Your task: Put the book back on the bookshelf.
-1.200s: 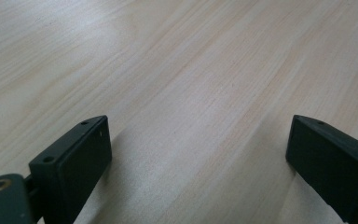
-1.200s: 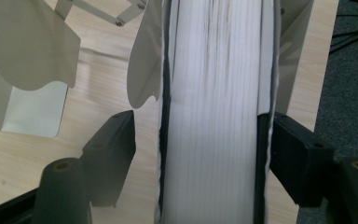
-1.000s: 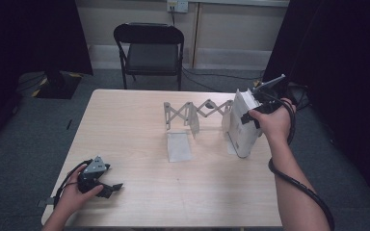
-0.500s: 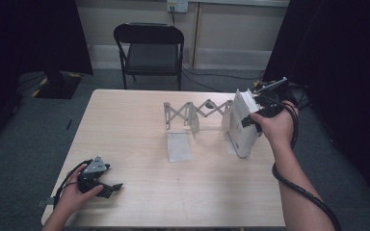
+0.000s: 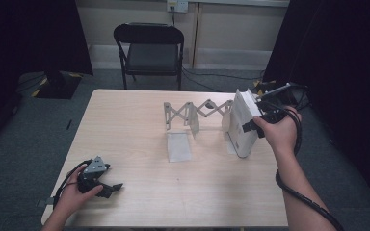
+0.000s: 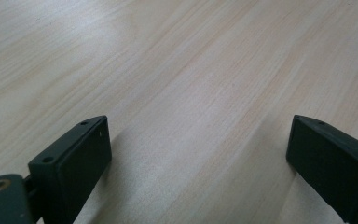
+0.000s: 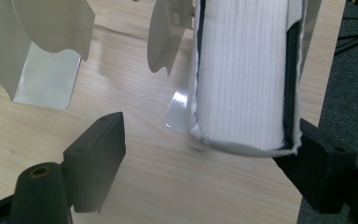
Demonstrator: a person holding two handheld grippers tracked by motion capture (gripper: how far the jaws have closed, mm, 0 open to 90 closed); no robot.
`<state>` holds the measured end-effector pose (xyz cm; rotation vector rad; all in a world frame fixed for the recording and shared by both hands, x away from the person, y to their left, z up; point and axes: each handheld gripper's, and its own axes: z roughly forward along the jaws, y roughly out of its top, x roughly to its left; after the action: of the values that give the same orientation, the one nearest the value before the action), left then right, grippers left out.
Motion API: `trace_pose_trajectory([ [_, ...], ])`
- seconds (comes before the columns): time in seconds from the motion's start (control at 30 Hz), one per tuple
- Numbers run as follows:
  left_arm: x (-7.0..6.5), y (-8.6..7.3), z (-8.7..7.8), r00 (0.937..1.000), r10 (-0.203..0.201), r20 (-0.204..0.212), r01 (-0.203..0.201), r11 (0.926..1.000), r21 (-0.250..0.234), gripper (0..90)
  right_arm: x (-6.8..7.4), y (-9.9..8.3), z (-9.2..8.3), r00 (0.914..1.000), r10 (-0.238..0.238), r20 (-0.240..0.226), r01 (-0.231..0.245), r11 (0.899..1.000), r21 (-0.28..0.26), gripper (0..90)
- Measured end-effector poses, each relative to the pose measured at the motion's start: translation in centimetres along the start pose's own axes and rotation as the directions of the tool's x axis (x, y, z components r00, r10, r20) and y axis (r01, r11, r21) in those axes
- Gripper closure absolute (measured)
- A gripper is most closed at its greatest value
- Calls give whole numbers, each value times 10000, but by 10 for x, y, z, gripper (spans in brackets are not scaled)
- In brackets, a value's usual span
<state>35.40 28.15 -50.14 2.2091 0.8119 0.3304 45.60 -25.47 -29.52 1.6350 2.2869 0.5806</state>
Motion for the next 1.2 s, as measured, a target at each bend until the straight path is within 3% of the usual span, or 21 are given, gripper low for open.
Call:
trace_pose_trajectory([
  [0.33, 0, 0, 1, 10000, -18, -47, 18, 10000, -59, 62, 1, -14, -2, 9998, -124, -126, 122, 9998, -153, 171],
  [0.53, 0, 0, 1, 10000, -16, -49, 16, 10000, -61, 62, 3, -22, -1, 9989, -371, -286, 373, 9993, 39, 165],
  [0.97, 0, 0, 1, 10000, -33, -44, 33, 10000, -65, 62, 19, -37, 9, 9931, -907, -748, 910, 9958, 6, 165],
  [1.2, 0, 0, 0, 10000, 32, -41, -32, 10000, -5, 62, 30, -42, 18, 9856, -1269, -1116, 1265, 9919, -107, 167],
])
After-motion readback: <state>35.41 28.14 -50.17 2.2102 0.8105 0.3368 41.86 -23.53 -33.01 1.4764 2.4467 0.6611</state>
